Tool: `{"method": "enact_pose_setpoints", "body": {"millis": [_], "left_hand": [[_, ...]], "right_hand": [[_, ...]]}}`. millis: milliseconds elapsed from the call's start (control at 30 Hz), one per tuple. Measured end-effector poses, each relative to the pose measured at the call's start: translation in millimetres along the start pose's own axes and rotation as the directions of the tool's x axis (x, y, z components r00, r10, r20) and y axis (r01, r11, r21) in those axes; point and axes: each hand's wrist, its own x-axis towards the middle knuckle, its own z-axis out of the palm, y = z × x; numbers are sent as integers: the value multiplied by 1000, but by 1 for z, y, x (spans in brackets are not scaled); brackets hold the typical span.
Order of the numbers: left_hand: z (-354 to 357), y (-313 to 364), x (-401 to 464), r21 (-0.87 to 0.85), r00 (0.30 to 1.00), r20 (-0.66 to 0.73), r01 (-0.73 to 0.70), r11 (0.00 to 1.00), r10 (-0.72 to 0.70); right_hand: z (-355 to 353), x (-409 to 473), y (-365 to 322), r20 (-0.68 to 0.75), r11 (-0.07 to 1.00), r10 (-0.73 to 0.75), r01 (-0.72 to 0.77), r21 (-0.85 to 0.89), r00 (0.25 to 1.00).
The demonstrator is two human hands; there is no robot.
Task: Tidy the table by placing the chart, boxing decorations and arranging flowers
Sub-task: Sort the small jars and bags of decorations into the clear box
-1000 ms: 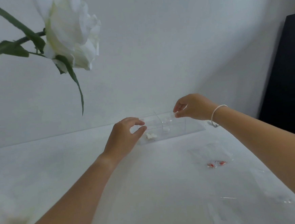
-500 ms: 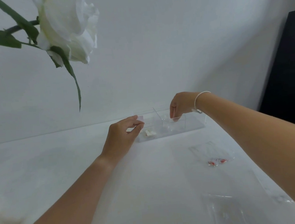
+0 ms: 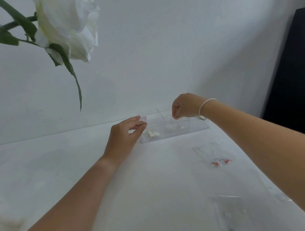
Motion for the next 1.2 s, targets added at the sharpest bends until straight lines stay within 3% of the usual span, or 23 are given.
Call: {"method": "enact_pose_setpoints", "body": {"millis": [133, 267, 533, 600, 733, 900, 1200], "left_hand": [[0, 2, -2, 7, 1000, 13, 1, 1000, -1], [-2, 7, -5, 52, 999, -43, -17, 998, 19], [-6, 25, -29, 165, 988, -139, -37, 986, 60], [18, 77, -72, 133, 994, -5, -105, 985, 107], [29, 92, -90, 94, 969, 172, -195, 976, 177], [33, 99, -103, 63, 840, 523, -212, 975, 148], [38, 106, -103, 177, 761, 645, -240, 954, 72]], "right_hand": [[6, -35, 13, -308, 976, -11, 76, 202, 951], [16, -89, 28, -385, 959, 9, 102, 266, 923], [26, -132, 46, -260, 969, 104, -39, 243, 960], [9, -208, 70, -230, 943, 240, -170, 285, 943], [10, -208, 85, -92, 914, 270, -225, 336, 959], [8, -206, 89, 118, 907, 280, -303, 294, 953], [-2, -211, 90, 301, 908, 247, -328, 259, 921]]}}
